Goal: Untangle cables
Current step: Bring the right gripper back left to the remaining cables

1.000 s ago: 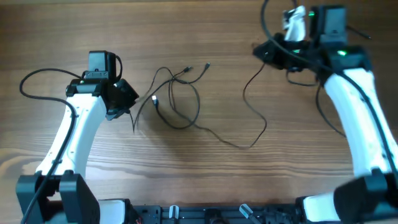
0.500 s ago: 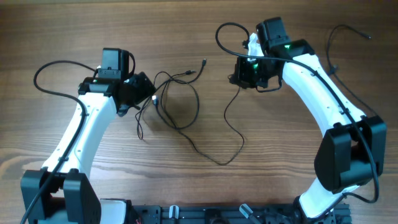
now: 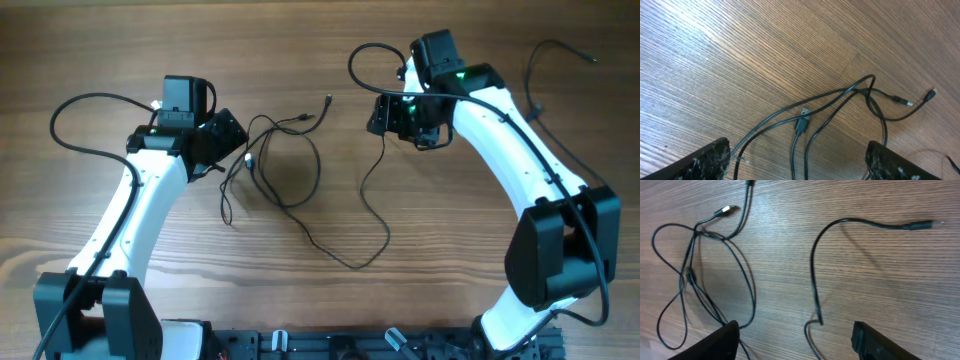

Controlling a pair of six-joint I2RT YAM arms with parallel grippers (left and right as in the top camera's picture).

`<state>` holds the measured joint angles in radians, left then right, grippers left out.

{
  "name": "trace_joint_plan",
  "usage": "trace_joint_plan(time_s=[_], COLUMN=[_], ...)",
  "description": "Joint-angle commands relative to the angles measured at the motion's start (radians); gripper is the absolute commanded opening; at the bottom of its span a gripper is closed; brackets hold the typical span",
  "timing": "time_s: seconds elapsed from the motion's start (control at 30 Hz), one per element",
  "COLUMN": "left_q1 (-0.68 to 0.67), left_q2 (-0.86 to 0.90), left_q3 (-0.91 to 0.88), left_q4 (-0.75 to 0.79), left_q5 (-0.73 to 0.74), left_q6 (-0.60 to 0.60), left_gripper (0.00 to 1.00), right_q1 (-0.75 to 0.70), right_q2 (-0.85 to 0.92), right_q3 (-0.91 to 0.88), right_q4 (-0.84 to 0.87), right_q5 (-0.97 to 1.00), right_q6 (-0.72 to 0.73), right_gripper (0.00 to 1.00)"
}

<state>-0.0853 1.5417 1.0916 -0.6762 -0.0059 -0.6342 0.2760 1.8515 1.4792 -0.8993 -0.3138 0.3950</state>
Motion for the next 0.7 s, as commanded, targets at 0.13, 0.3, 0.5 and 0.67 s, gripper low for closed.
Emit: trace_joint_plan(time_s=[0.13,0.3,0.5,0.67], left_q1=[-0.002,-0.002,0.018,0.159], left_q2=[0.013,0.013,0.013,0.013], left_q3=[-0.014,-0.014,-0.014,-0.014], left_q4=[-0.001,0.008,-0.026,-0.041], left_q5=[-0.071,-0.097,-0.156,-0.055], left_q6=[-0.040,-0.090,-0.089,-0.108], left_gripper=[0.91,0.94,0.97,1.00], right_q1=[0.097,0.217,0.304,0.377], right_q2=[0.024,0.024,0.024,0.060], right_q3=[0.001,0.001,0.001,0.001], right_q4=[0.023,0.109,0.205,0.269], right_q5=[-0.158,-0.126,-0.048,-0.048], right_q6=[-0.142,-0.106,0.023,0.028], right_gripper=[0.76,0.76,0.69,0.69])
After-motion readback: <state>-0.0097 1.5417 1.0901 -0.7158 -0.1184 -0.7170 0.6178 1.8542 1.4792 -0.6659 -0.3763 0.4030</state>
